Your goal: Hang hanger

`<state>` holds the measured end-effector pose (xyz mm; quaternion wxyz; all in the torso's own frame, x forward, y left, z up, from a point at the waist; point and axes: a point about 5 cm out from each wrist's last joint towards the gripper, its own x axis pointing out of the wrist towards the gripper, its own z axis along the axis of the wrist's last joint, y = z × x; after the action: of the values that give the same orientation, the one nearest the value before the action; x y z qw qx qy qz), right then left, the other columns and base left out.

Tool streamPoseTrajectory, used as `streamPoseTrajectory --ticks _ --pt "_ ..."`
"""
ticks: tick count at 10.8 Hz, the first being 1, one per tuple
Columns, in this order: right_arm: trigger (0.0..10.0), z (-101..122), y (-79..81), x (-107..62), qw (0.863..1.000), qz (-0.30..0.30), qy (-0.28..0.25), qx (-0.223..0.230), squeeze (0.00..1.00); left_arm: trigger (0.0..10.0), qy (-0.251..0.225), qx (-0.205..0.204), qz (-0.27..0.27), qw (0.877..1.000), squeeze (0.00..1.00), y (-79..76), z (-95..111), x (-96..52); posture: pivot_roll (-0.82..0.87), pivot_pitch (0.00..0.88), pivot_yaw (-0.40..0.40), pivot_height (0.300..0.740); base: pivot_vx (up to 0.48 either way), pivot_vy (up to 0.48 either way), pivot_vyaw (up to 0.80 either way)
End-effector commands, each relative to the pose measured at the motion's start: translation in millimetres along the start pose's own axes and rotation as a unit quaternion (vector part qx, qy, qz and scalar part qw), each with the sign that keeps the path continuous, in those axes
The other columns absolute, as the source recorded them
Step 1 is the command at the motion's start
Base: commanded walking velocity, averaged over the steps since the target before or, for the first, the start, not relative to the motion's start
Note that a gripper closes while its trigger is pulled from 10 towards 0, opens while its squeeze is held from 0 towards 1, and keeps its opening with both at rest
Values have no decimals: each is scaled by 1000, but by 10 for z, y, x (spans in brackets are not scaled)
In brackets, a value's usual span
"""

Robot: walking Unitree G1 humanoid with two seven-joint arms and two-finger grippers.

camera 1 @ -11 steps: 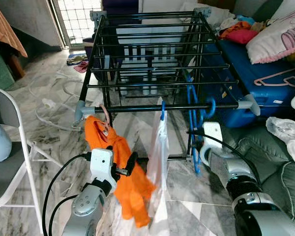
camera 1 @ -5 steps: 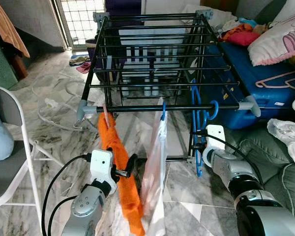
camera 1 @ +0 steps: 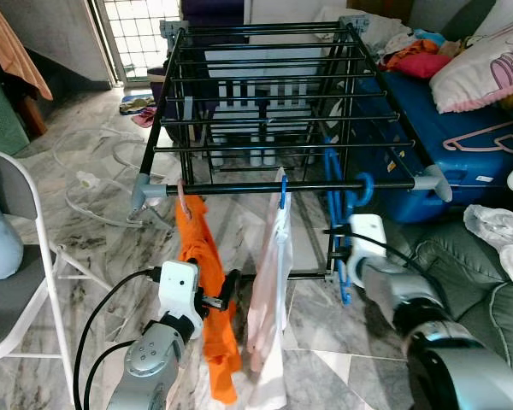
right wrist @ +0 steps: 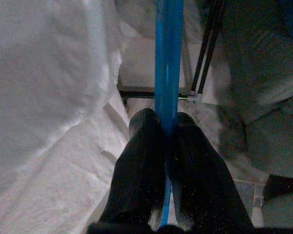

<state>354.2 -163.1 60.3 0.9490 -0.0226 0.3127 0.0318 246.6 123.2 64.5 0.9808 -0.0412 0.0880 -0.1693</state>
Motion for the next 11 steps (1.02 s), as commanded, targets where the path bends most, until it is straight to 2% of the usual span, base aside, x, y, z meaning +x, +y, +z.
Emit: streamPoseTrajectory --ticks 1,3,5,10,11 --pt "10000 74 58 5 1000 7 -6 -11 0 10000 -6 7 -3 1000 0 -4 53 1 19 0 22 740 0 0 0" --pt "10000 99 115 12 1000 13 -6 -14 0 10000 -3 7 -2 1000 0 -11 43 -15 24 0 18 740 0 0 0" --pt "10000 45 86 16 1000 8 2 -17 0 10000 1 7 -3 1000 0 -15 31 -20 24 0 18 740 0 0 0" --pt "10000 -169 -87 4 999 -21 26 -2 0 10000 12 10 -9 1000 0 -28 9 -29 17 0 23 740 0 0 0" --pt "10000 -183 -106 1 999 -20 23 23 1000 10000 14 10 -10 1000 0 -30 7 -29 17 0 23 740 0 0 0"
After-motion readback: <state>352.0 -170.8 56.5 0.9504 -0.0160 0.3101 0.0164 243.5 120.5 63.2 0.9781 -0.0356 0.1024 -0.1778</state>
